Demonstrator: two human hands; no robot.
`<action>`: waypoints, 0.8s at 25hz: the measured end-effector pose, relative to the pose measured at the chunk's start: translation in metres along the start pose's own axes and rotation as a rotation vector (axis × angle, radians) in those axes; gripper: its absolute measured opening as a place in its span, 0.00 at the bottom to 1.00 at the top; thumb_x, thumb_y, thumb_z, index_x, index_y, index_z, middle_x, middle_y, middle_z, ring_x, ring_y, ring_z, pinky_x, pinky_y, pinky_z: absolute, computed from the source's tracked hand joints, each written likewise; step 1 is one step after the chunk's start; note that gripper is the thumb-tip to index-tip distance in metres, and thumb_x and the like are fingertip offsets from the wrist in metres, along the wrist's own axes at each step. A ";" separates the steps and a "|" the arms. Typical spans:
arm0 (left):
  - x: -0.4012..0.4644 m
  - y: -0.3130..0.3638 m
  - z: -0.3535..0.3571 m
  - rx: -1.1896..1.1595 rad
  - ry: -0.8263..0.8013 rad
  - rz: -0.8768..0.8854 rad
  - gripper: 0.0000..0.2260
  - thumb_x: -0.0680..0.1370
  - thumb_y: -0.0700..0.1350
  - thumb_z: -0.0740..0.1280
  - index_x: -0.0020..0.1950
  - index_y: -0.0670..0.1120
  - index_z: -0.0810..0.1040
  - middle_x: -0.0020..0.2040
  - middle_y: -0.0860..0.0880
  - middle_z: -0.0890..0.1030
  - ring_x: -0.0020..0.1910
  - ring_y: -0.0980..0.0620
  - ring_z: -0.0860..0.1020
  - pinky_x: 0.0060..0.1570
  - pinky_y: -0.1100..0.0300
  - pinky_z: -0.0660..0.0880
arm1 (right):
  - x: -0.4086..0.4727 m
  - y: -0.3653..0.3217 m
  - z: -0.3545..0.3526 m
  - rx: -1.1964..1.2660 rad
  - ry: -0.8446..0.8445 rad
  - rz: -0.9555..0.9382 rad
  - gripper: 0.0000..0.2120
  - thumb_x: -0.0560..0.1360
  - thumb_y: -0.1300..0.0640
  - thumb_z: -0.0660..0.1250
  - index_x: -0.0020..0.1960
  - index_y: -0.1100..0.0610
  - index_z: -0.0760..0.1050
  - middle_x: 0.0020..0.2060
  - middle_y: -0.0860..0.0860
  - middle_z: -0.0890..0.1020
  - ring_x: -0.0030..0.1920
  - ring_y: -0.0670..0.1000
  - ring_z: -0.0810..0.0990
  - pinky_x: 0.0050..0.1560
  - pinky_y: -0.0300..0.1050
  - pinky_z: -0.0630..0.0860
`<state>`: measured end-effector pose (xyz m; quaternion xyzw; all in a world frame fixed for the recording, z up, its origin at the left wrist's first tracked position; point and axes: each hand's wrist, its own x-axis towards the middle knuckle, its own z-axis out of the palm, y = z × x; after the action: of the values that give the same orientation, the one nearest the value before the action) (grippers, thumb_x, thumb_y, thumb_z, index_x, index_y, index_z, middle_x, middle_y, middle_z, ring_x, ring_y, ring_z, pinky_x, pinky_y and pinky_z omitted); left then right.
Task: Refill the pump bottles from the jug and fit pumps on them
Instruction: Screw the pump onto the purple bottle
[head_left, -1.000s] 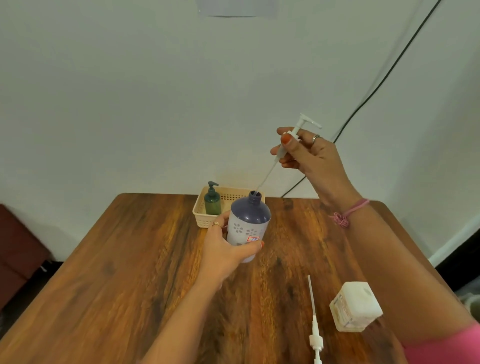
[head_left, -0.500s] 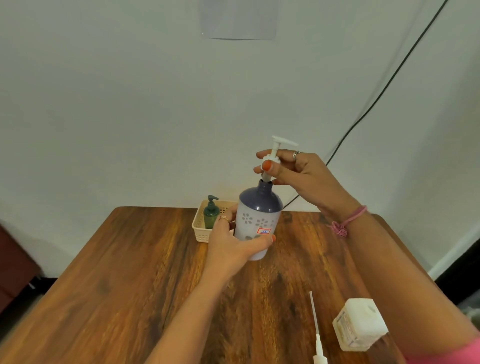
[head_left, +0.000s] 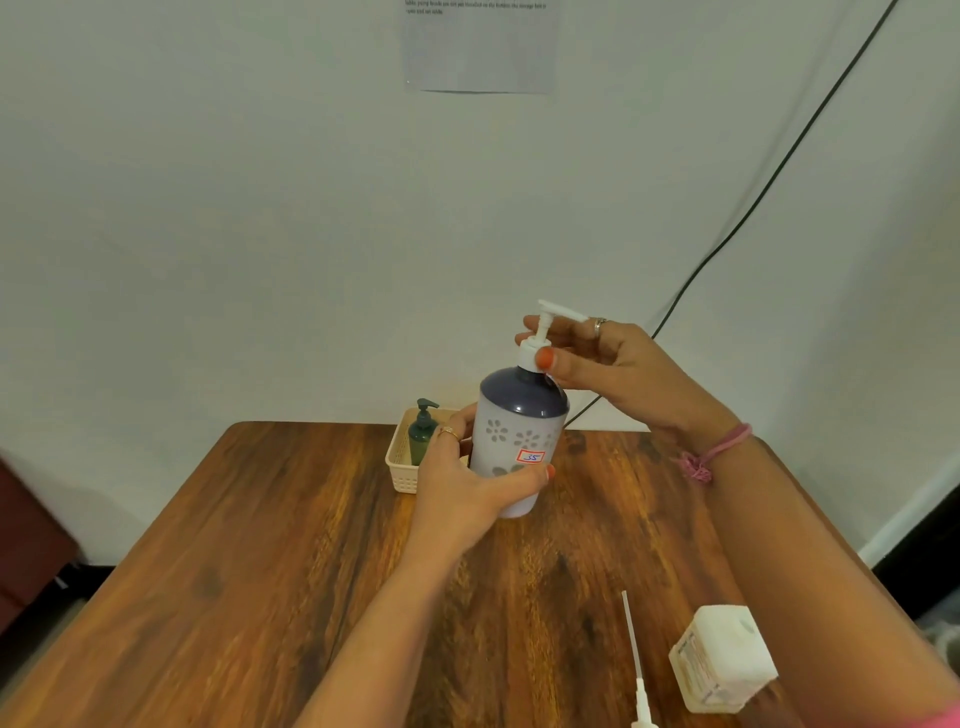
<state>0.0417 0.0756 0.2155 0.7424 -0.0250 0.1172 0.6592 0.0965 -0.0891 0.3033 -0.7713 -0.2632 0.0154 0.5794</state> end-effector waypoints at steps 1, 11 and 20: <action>0.000 0.000 0.000 0.000 -0.001 -0.003 0.26 0.63 0.44 0.81 0.49 0.62 0.69 0.50 0.60 0.75 0.47 0.66 0.74 0.37 0.73 0.75 | -0.002 0.000 -0.002 0.076 -0.005 -0.003 0.16 0.74 0.58 0.67 0.62 0.53 0.75 0.57 0.49 0.82 0.57 0.46 0.80 0.58 0.40 0.76; -0.001 0.003 -0.001 0.016 0.000 0.014 0.26 0.63 0.42 0.81 0.48 0.61 0.69 0.48 0.60 0.75 0.44 0.74 0.73 0.36 0.75 0.73 | 0.000 0.012 0.010 0.077 0.141 0.009 0.19 0.63 0.51 0.74 0.52 0.55 0.77 0.48 0.53 0.83 0.48 0.50 0.82 0.51 0.45 0.78; 0.001 0.003 -0.002 -0.008 0.040 -0.008 0.29 0.62 0.43 0.81 0.56 0.57 0.71 0.51 0.57 0.77 0.48 0.63 0.75 0.39 0.69 0.76 | 0.003 0.013 0.024 0.129 0.212 -0.006 0.18 0.62 0.52 0.75 0.49 0.55 0.76 0.40 0.48 0.83 0.43 0.47 0.81 0.47 0.40 0.77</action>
<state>0.0415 0.0772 0.2183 0.7373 -0.0093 0.1295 0.6630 0.0965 -0.0691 0.2850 -0.7288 -0.2012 -0.0509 0.6525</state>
